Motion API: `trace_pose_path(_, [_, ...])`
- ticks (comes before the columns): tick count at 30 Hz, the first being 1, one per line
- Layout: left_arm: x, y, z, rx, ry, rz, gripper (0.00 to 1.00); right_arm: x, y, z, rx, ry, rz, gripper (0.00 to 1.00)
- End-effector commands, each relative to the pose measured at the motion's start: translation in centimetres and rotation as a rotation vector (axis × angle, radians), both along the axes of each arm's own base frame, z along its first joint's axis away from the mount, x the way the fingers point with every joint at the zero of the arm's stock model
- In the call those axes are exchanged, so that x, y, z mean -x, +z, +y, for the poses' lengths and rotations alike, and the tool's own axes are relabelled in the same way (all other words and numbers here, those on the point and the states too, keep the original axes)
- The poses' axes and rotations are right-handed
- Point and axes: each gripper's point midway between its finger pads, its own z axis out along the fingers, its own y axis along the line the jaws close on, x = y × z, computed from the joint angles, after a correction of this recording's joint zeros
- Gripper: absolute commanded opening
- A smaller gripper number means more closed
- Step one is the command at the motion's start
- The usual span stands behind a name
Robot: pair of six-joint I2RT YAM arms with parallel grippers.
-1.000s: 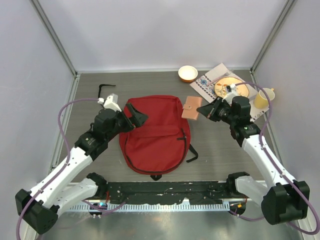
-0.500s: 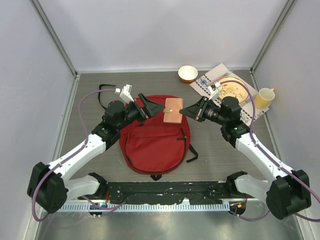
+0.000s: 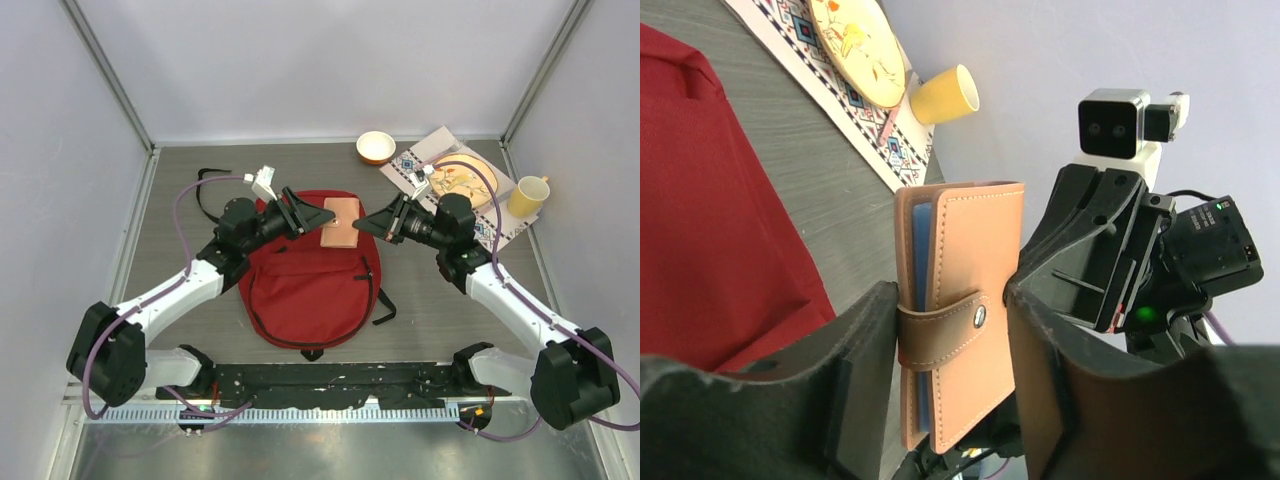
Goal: Pack the student bag
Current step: Pick up the personal item from the center of the board.
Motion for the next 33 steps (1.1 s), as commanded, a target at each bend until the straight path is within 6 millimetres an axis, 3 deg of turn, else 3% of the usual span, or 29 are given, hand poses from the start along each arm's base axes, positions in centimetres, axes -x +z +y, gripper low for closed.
trace_pose_path(1, [0.4, 2.0, -0.8, 0.050, -0.049, -0.067, 0.49, 0.2, 1.5, 0.6, -0.039, 0.033, -0.056, 0.01])
trace_pose_path(10, [0.9, 2.8, -1.4, 0.063, -0.094, -0.098, 0.36, -0.1, 0.9, 0.8, -0.030, 0.035, -0.041, 0.01])
trace_pose_path(14, [0.9, 2.7, -1.5, 0.061, -0.098, -0.097, 0.17, -0.1, 0.7, 0.9, -0.026, 0.038, -0.041, 0.06])
trace_pose_path(17, [0.8, 2.5, -1.5, 0.057, -0.098, -0.090, 0.05, -0.2, 0.3, 0.8, -0.005, 0.031, -0.039, 0.24])
trace_pose_path(18, [0.8, 2.4, -1.5, 0.053, -0.095, -0.090, 0.04, -0.2, 0.2, 0.7, 0.003, 0.026, -0.042, 0.35])
trace_pose_path(21, [0.9, 2.2, -1.2, 0.033, -0.088, -0.094, 0.01, -0.6, -0.3, 0.3, 0.044, -0.004, -0.046, 0.55])
trace_pose_path(23, [1.1, 2.3, -0.9, 0.016, -0.086, -0.104, 0.00, -0.8, -0.9, -0.1, 0.073, -0.031, -0.042, 0.63])
trace_pose_path(28, [1.6, 2.5, -0.4, -0.004, -0.087, -0.114, 0.00, -1.0, -1.5, -0.2, 0.065, -0.024, -0.038, 0.66])
trace_pose_path(33, [2.1, 2.9, -0.5, -0.001, -0.131, -0.136, 0.00, 0.3, -0.8, 1.0, -0.040, 0.075, -0.035, 0.67])
